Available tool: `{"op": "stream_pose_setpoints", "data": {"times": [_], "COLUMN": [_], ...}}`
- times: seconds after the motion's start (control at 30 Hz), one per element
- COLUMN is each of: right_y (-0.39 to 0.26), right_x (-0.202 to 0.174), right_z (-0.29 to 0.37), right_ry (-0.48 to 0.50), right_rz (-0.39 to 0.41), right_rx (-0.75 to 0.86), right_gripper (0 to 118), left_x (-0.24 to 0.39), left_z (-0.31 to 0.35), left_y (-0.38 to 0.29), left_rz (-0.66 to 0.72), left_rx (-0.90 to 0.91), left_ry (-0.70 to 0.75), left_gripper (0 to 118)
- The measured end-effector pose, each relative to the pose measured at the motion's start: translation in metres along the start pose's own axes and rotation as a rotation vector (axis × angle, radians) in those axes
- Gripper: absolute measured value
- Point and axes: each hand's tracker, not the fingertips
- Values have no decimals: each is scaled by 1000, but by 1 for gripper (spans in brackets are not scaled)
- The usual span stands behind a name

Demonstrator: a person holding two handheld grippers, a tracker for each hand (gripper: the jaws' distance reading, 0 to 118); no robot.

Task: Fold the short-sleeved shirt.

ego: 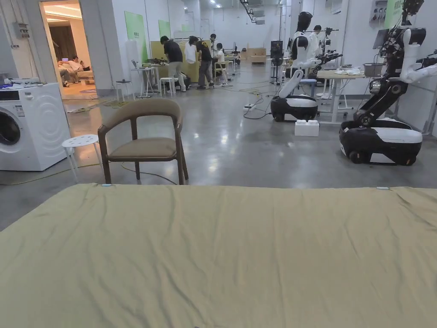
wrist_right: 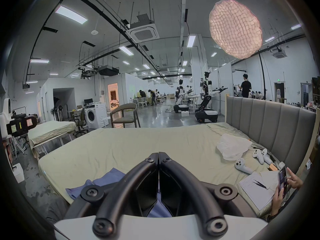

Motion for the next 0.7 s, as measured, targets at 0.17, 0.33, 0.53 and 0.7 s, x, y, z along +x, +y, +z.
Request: {"op": "stream_pose_setpoints", "data": {"times": [0.17,0.33,0.53,0.7], "right_y": [-4,-17,-35,-51], "right_x": [1,7,17,29], "right_z": [-2,-6,-5,-3], "right_ry": [3,0,-33,-93], "right_rz": [-16,-40,-50,-101], "right_rx": [-21,-71,-162,-225], "right_gripper": [0,0,0,0], "left_x": [-2,-9,-18,-20], "left_z": [-8,-35,-130,-225], "left_y": [-7,-26,-83,-131], "left_rz": [38,90,179,269], "left_rx": [-36,-146,-345,-460], "left_ry": [-29,-77,-165,-220], "left_gripper": [0,0,47,62]}}
